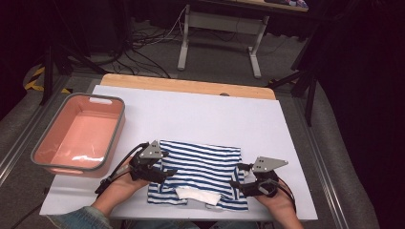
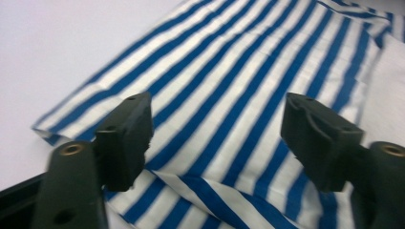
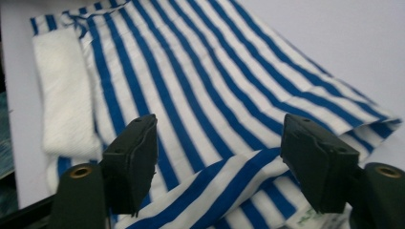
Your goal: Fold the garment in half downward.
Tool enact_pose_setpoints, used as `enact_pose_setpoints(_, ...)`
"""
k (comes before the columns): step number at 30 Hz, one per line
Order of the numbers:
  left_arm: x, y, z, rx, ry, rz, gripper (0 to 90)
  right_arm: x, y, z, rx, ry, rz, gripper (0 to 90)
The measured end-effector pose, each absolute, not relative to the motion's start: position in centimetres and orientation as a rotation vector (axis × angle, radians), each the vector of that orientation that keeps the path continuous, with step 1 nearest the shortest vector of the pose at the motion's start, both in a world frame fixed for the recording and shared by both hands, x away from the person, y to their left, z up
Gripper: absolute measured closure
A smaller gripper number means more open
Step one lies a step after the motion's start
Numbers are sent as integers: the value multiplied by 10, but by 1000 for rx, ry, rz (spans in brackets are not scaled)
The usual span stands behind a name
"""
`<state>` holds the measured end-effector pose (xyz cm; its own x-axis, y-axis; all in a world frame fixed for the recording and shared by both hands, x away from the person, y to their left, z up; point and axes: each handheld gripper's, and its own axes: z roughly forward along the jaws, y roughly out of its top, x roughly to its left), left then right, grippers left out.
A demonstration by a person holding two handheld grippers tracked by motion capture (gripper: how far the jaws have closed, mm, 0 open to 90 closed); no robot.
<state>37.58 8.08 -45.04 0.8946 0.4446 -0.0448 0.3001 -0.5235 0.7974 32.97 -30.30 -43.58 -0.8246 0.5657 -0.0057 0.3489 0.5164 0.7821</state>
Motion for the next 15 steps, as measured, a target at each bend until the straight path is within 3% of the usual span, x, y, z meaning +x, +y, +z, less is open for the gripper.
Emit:
enact_pose_setpoints(4, 392, 79, -450, 2128, 602, 257, 185, 351, -308, -437, 847, 2461, 1184, 247)
enact_pose_setpoints(8, 403, 78, -451, 2125, 647, 286, 183, 364, -312, -438, 896, 2433, 1189, 241)
enact_pose_setpoints(15, 435, 85, -467, 2075, 852, 340, 281, 397, -321, -447, 1016, 2405, 1141, 239)
